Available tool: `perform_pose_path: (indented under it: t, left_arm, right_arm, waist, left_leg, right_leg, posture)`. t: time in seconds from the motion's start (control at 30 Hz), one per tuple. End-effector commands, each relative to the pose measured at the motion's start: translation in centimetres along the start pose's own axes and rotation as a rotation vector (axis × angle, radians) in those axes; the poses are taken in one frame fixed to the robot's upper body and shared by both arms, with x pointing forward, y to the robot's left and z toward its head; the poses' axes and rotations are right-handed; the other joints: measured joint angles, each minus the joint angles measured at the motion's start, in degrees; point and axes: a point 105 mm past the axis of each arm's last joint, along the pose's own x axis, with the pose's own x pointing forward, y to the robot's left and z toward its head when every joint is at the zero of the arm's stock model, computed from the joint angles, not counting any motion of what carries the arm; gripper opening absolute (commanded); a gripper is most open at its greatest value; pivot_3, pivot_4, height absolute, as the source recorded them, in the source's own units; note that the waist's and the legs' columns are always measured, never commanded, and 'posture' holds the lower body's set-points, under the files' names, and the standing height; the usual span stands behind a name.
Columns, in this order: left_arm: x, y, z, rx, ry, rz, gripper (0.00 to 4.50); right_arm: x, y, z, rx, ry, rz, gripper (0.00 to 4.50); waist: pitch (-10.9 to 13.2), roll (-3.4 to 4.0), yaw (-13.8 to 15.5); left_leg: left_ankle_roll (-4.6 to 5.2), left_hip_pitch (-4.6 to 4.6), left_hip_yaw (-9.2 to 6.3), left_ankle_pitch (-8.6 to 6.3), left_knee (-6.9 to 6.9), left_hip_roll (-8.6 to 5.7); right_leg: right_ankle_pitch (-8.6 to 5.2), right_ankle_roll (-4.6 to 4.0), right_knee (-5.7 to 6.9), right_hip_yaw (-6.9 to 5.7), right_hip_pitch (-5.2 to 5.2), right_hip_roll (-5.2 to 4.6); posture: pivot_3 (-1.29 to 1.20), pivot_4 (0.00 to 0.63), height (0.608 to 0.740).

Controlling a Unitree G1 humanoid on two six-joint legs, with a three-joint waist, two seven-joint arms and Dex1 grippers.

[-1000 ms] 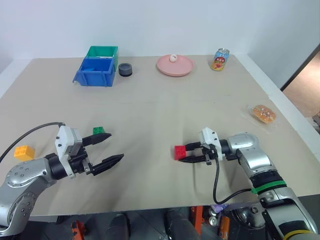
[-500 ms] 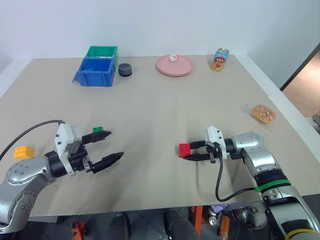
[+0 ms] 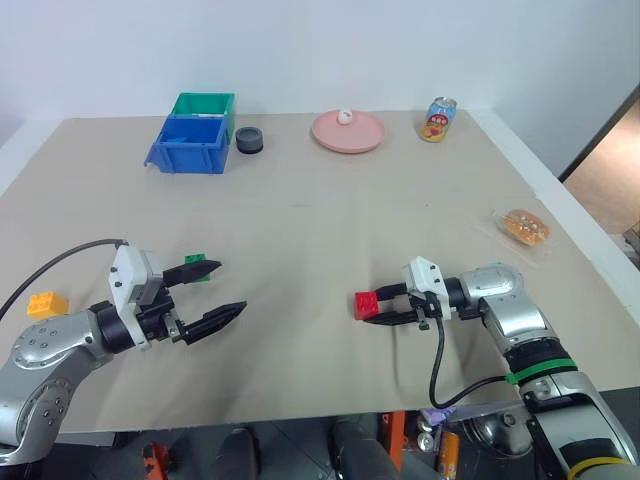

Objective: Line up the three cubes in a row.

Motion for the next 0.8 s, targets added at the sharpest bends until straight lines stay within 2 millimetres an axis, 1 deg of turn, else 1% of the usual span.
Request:
perform_pose_path:
  t: [0.03,0.07,0.1,0.13,0.2,0.23,0.4,0.53,0.6,0.73,0.8]
  left_arm:
    - [0.0,0.1,0.9,0.032,-0.025,0.003,4.50]
    - [0.0,0.1,0.9,0.033,-0.026,0.003,4.50]
    - [0.0,0.1,1.0,0.034,-0.027,0.003,4.50]
    - [0.1,0.2,1.1,0.036,-0.029,0.004,4.50]
    - [0.1,0.2,1.1,0.037,-0.032,0.003,4.50]
    - [0.2,0.2,1.1,0.037,-0.033,0.003,4.50]
    - [0.2,0.3,1.2,0.036,-0.036,0.001,4.50]
    - [-0.1,0.6,1.2,0.022,-0.036,0.007,4.50]
    - [-0.2,0.7,1.2,0.012,-0.036,0.010,4.50]
    - [-0.2,0.8,1.1,0.004,-0.037,0.011,4.50]
    - [-0.1,0.7,1.0,0.000,-0.041,0.011,4.50]
  right_arm:
    - [0.4,0.0,-0.3,-0.009,0.018,0.015,2.64]
    - [0.4,0.0,-0.3,-0.007,0.019,0.013,2.88]
    - [0.3,-0.1,-0.4,-0.005,0.022,0.009,3.29]
    - [0.2,-0.2,-0.5,-0.004,0.032,0.000,3.56]
    - [0.1,-0.4,-0.6,0.005,0.040,-0.008,4.29]
    - [-0.1,-0.4,-0.6,0.008,0.042,-0.006,4.47]
    - [-1.2,-0.1,-0.7,0.064,0.067,0.032,4.47]
    - [-3.3,1.3,-1.0,0.161,0.132,0.111,4.47]
    - [-4.1,1.6,-1.0,0.173,0.156,0.117,4.47]
    - [-5.5,1.2,-1.4,0.170,0.206,0.090,4.47]
    - [-6.5,0.4,-1.8,0.156,0.250,0.037,4.47]
  waist:
    - [0.00,0.00,0.01]
    - [0.00,0.00,0.01]
    - [-0.01,-0.01,0.03]
    - [0.00,-0.01,0.06]
    - [-0.01,-0.01,0.10]
    - [-0.01,-0.01,0.10]
    - [0.00,0.00,0.12]
    - [0.00,0.00,0.82]
    - [0.00,0.00,1.19]
    - [0.00,0.00,1.20]
    - [0.00,0.00,1.18]
  left_leg:
    - [0.00,0.02,0.00,0.00,0.00,0.00]
    - [0.00,0.03,0.00,0.01,0.00,0.00]
    - [-0.01,0.03,0.00,0.01,0.00,0.00]
    - [-0.01,0.02,0.00,0.01,0.00,0.00]
    - [-0.01,0.02,0.00,0.00,0.00,0.00]
    - [-0.01,0.01,0.00,0.00,-0.01,0.00]
    - [-0.01,0.00,-0.01,0.00,-0.07,0.00]
    - [-0.02,-0.02,-0.02,0.00,-0.05,-0.06]
    - [-0.02,-0.03,-0.02,0.00,-0.04,-0.09]
    - [-0.02,-0.03,-0.01,0.00,-0.03,-0.10]
    - [-0.02,0.00,-0.01,0.00,-0.03,-0.10]
  right_leg:
    - [0.00,0.00,0.00,0.00,0.02,0.00]
    - [0.01,0.00,0.00,0.00,0.02,0.00]
    - [0.01,0.00,0.01,0.00,0.03,0.00]
    - [0.00,0.00,0.01,0.00,0.03,0.00]
    - [-0.01,0.00,0.00,0.00,0.03,0.00]
    - [-0.04,0.02,0.00,0.00,0.04,0.00]
    - [-0.09,0.03,0.00,0.00,0.04,-0.01]
    - [-0.11,0.06,0.00,-0.01,0.05,-0.06]
    - [-0.12,0.08,0.00,0.00,0.06,-0.11]
    - [-0.12,0.08,0.00,0.00,0.03,-0.11]
    - [-0.11,0.07,0.00,0.00,0.04,-0.11]
  posture:
    - [0.00,0.150,0.740]
    - [0.00,0.150,0.740]
    - [0.00,0.150,0.740]
    - [0.00,0.150,0.740]
    - [0.00,0.150,0.740]
    - [0.00,0.150,0.740]
    - [0.00,0.150,0.740]
    - [0.00,0.150,0.740]
    - [0.00,0.150,0.740]
    - [0.00,0.150,0.740]
    - [0.00,0.150,0.740]
